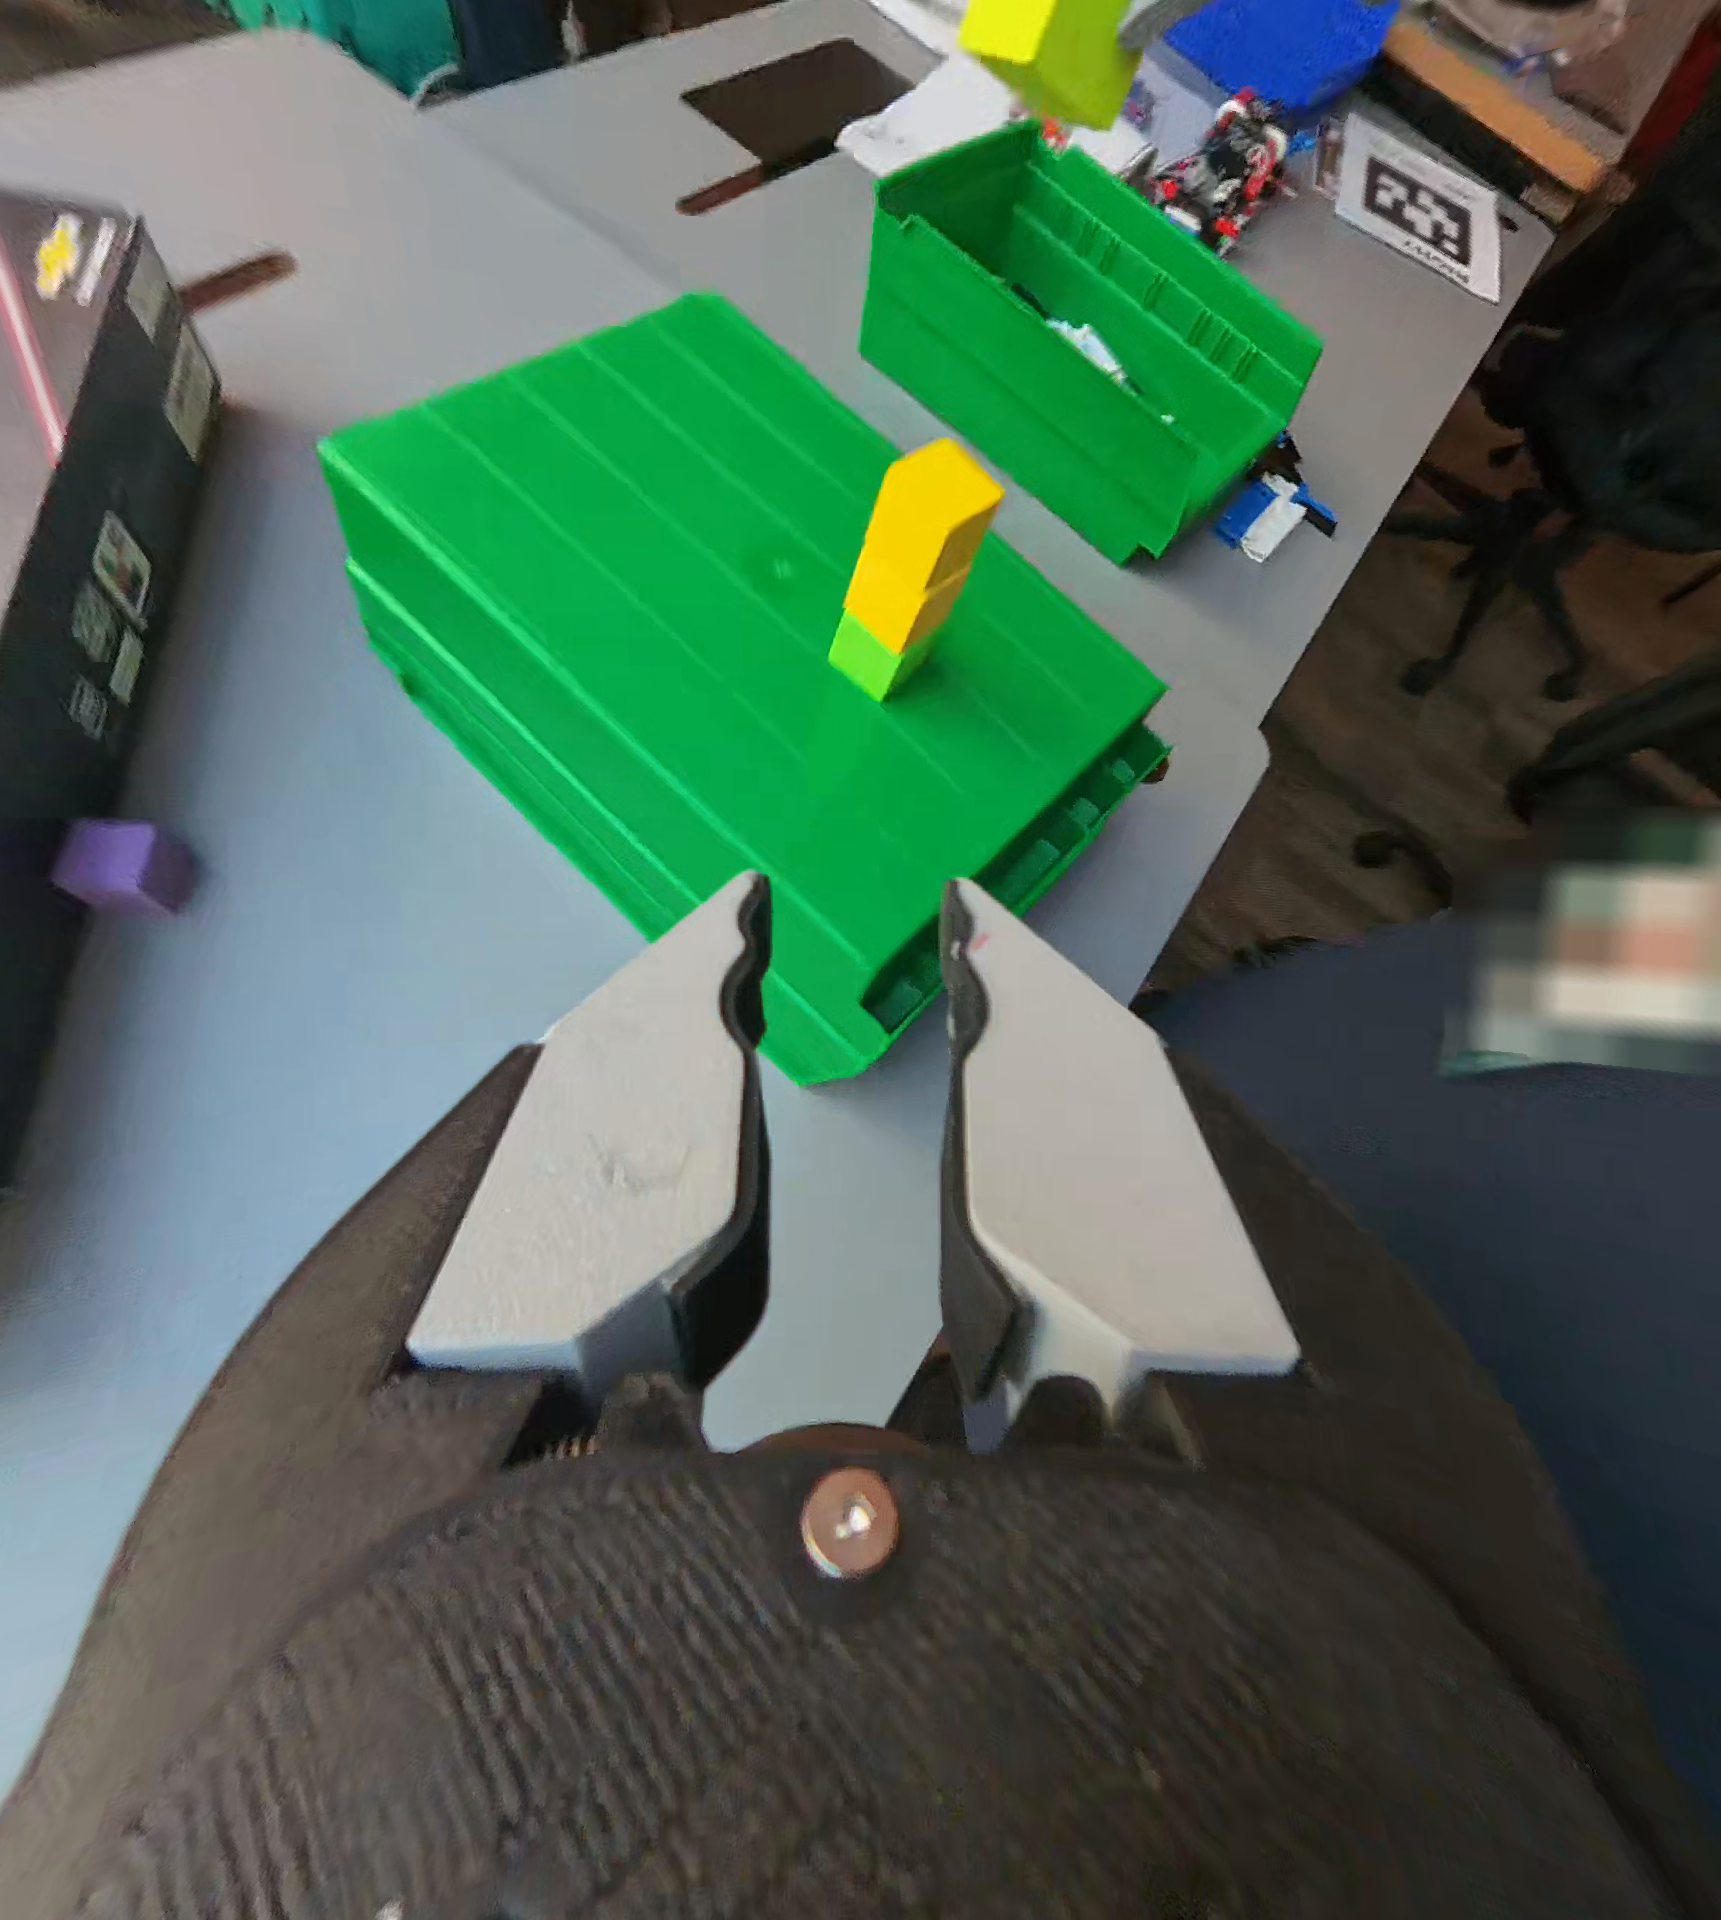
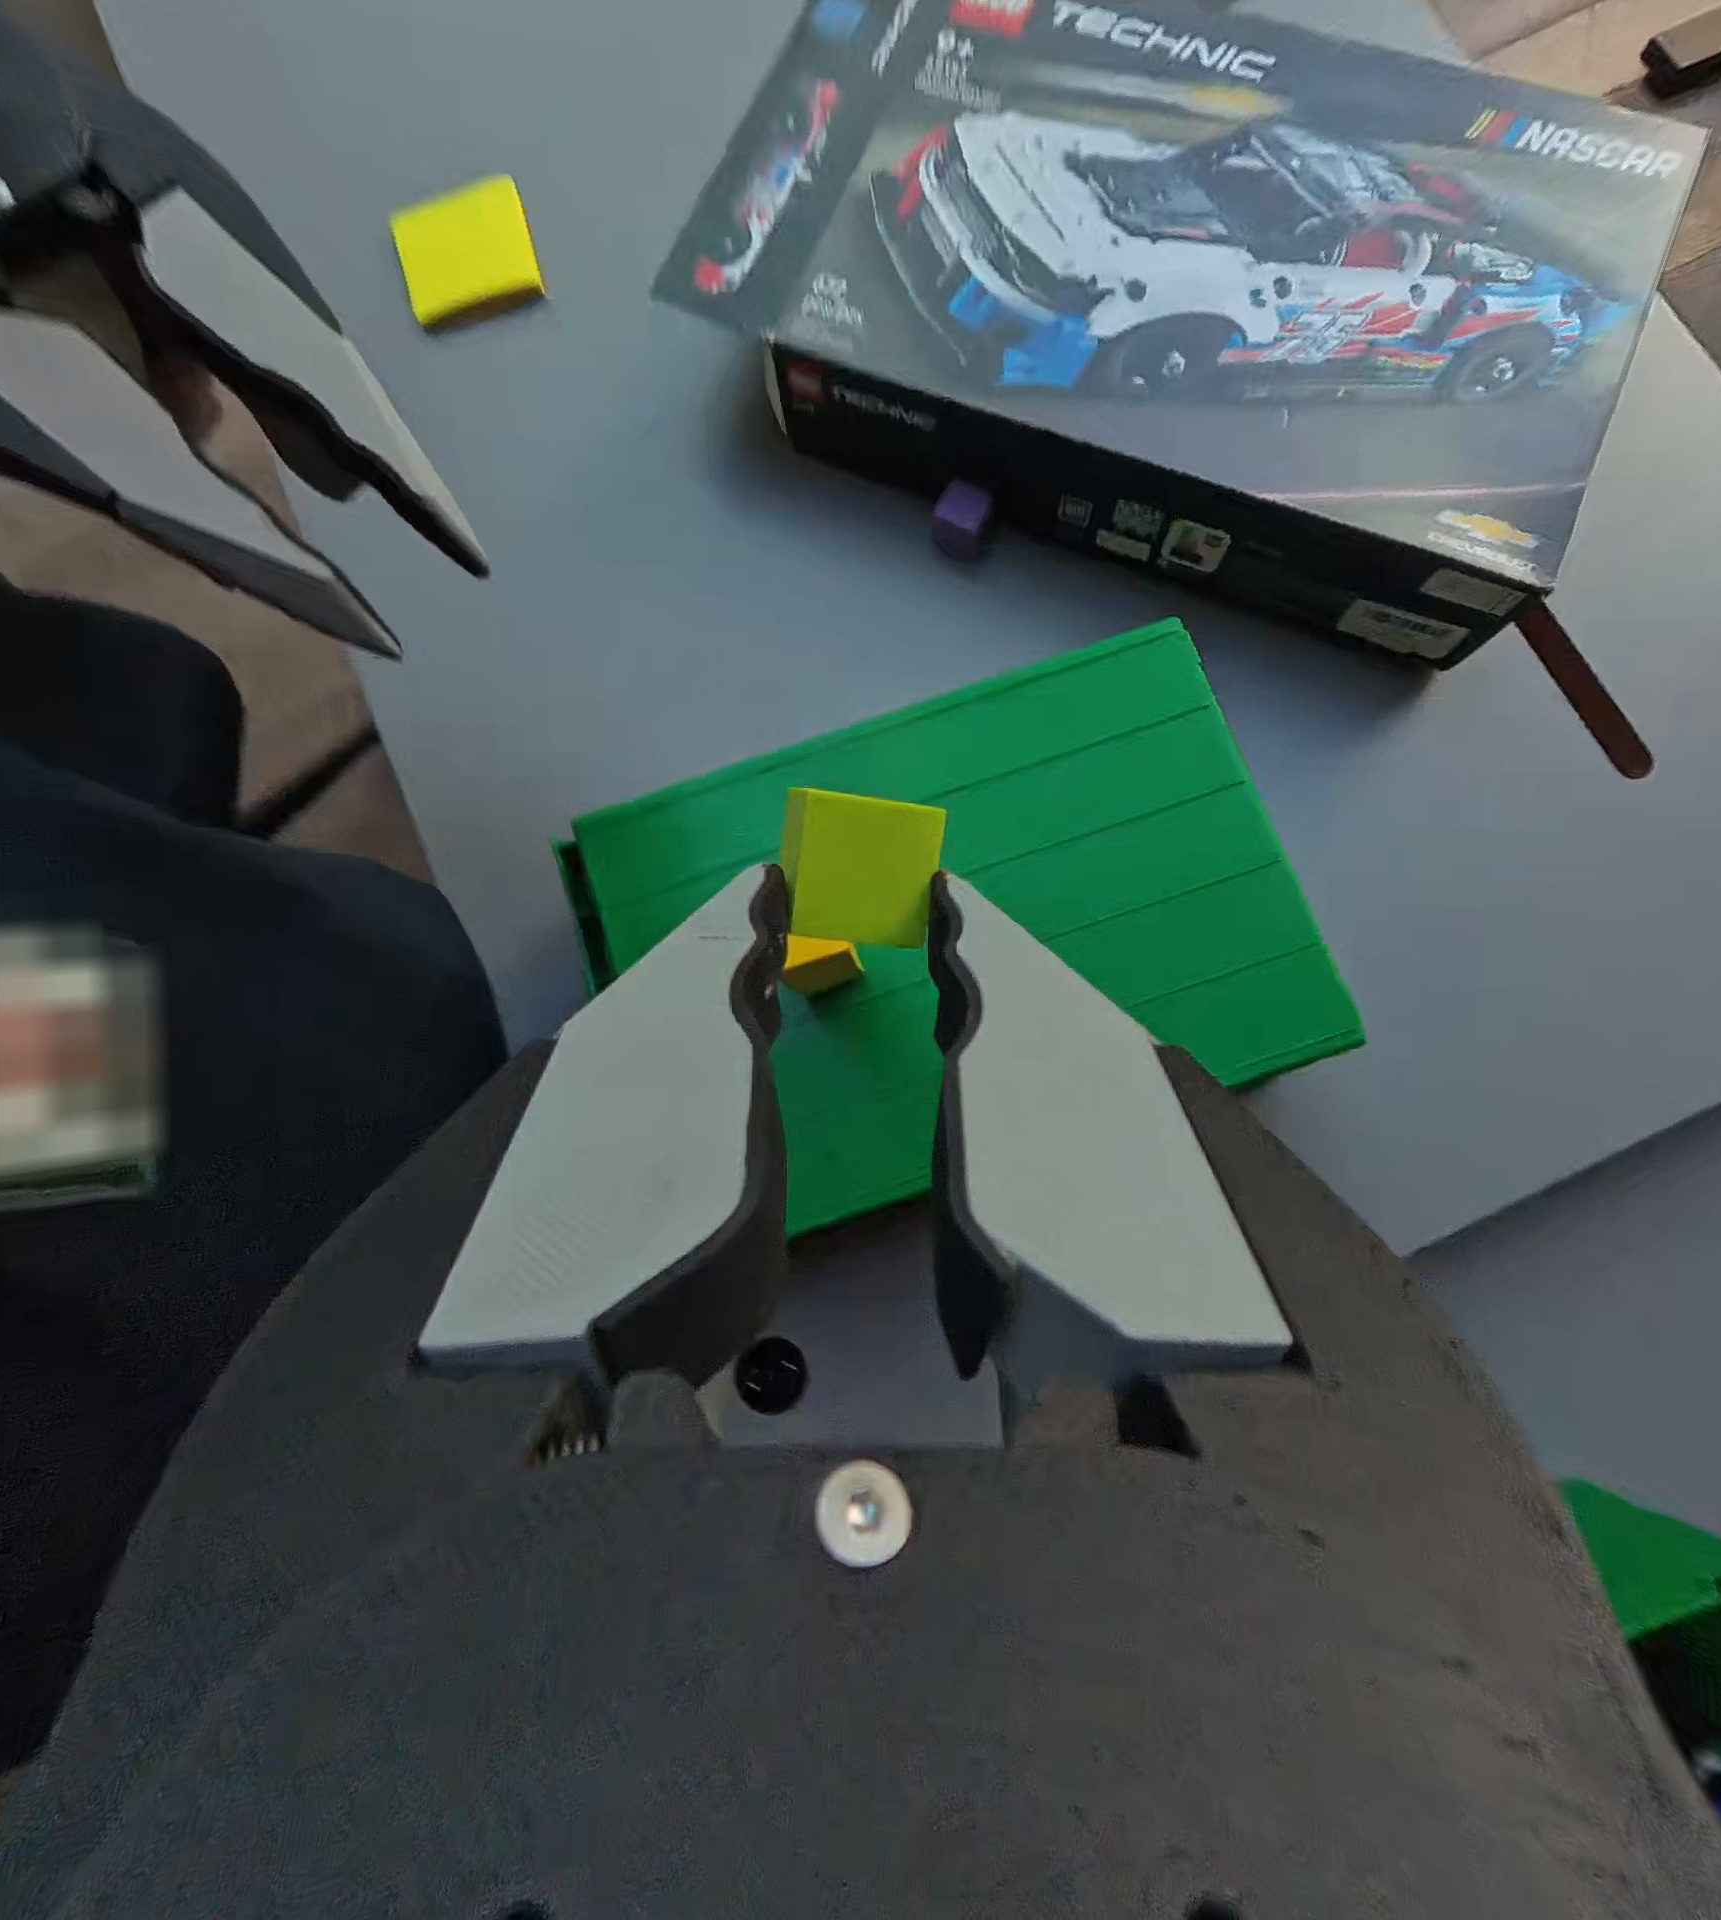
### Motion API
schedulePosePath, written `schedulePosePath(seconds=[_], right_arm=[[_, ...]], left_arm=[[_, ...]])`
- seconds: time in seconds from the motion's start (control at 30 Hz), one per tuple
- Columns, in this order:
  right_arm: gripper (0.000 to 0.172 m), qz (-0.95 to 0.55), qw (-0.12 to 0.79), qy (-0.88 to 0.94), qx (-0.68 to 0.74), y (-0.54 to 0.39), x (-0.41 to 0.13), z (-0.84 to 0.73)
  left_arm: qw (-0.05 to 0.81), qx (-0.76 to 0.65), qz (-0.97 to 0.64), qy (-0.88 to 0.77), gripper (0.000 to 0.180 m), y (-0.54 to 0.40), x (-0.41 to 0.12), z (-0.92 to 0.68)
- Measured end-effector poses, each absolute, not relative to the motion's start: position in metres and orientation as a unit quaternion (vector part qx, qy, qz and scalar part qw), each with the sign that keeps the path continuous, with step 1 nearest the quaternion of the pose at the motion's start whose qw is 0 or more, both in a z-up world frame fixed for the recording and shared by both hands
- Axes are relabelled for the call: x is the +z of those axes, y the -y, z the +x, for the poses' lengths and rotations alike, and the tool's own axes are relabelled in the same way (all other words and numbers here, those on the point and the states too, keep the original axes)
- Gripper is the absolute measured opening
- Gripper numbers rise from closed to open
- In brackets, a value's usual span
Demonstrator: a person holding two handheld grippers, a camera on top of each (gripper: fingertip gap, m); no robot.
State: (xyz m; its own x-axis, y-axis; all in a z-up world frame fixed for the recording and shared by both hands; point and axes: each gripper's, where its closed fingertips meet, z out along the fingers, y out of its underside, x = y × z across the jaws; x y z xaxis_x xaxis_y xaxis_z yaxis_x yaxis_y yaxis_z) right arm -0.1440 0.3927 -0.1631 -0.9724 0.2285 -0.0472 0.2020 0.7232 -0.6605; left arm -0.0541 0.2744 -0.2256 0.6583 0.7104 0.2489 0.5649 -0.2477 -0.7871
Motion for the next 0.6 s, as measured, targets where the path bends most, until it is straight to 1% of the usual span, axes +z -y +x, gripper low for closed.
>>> schedulePosePath(seconds=[0.03,0.1,0.2,0.6], right_arm=[[0.025,-0.096,0.028,0.936,0.338,-0.391,-0.172,-0.142],[0.025,-0.068,0.026,0.947,0.312,-0.388,-0.188,-0.135],[0.025,-0.037,0.013,0.96,0.278,-0.387,-0.207,-0.13],[0.025,0.024,0.019,0.971,0.237,-0.383,-0.22,-0.125]], left_arm=[[0.455,0.081,-0.781,0.42,0.026,-0.267,-0.237,-0.053],[0.436,0.067,-0.773,0.455,0.026,-0.254,-0.261,-0.047],[0.407,0.004,-0.762,0.503,0.029,-0.249,-0.285,-0.033],[0.403,-0.014,-0.757,0.514,0.03,-0.252,-0.286,-0.028]])
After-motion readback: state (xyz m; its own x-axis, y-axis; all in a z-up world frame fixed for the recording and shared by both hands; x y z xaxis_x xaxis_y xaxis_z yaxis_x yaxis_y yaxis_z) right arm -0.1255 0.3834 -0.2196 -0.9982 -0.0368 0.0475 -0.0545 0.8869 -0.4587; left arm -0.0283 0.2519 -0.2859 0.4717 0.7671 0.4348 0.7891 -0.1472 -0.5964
